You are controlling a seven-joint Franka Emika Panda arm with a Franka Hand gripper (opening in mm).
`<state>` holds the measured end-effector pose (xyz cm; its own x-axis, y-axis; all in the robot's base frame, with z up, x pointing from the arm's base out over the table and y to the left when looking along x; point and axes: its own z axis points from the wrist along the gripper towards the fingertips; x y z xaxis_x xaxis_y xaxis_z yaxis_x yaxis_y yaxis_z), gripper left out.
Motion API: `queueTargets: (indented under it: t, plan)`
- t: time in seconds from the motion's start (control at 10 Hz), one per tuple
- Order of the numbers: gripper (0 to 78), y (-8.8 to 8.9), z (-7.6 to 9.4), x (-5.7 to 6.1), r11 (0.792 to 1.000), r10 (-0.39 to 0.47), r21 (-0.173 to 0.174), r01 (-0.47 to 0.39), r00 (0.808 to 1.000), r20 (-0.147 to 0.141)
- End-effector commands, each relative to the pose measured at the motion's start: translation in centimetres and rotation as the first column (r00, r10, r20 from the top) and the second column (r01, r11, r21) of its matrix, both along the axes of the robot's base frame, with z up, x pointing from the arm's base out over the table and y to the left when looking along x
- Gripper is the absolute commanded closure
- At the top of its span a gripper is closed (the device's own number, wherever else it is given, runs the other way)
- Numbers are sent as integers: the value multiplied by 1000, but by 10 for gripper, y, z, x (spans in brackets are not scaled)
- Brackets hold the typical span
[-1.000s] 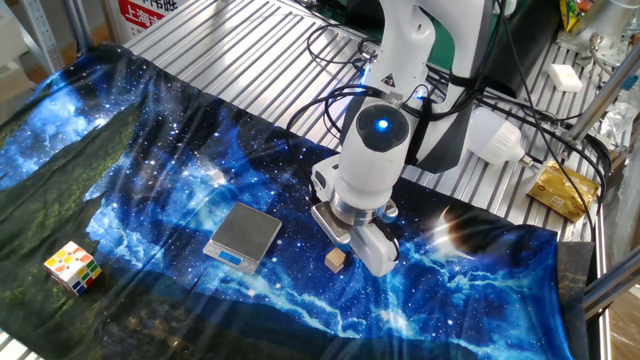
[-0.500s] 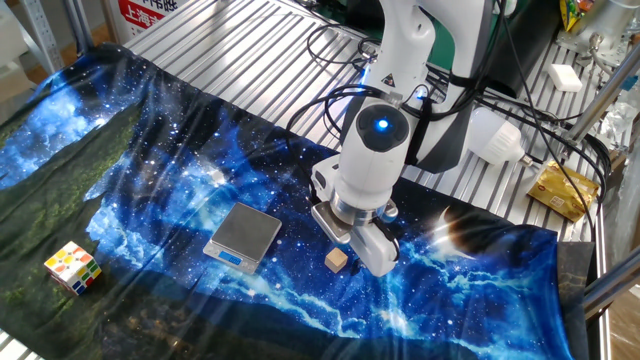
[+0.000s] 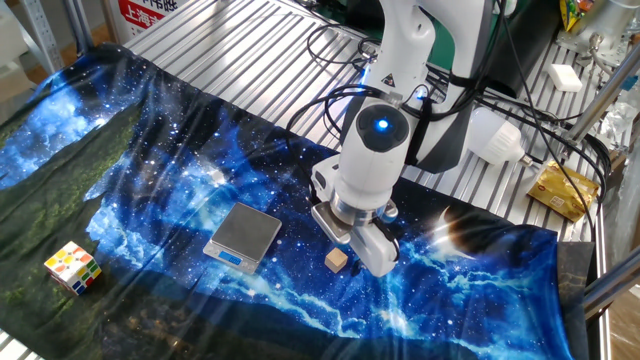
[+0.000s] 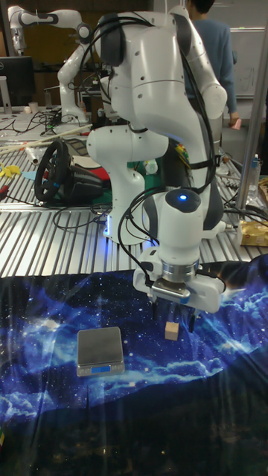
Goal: Place the block on the scale
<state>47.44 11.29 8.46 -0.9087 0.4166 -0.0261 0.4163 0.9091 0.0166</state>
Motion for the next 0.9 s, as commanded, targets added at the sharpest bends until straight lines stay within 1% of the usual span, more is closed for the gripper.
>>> queueTargets:
  t: [0.1, 0.5, 0.9]
  plan:
    - [1, 1, -8, 2, 1000, 6, 2, -6, 1000, 3]
    - [1, 1, -14, 3, 1000, 27, 2, -27, 1000, 7]
    - [1, 2, -15, 3, 998, 61, -2, -61, 998, 8]
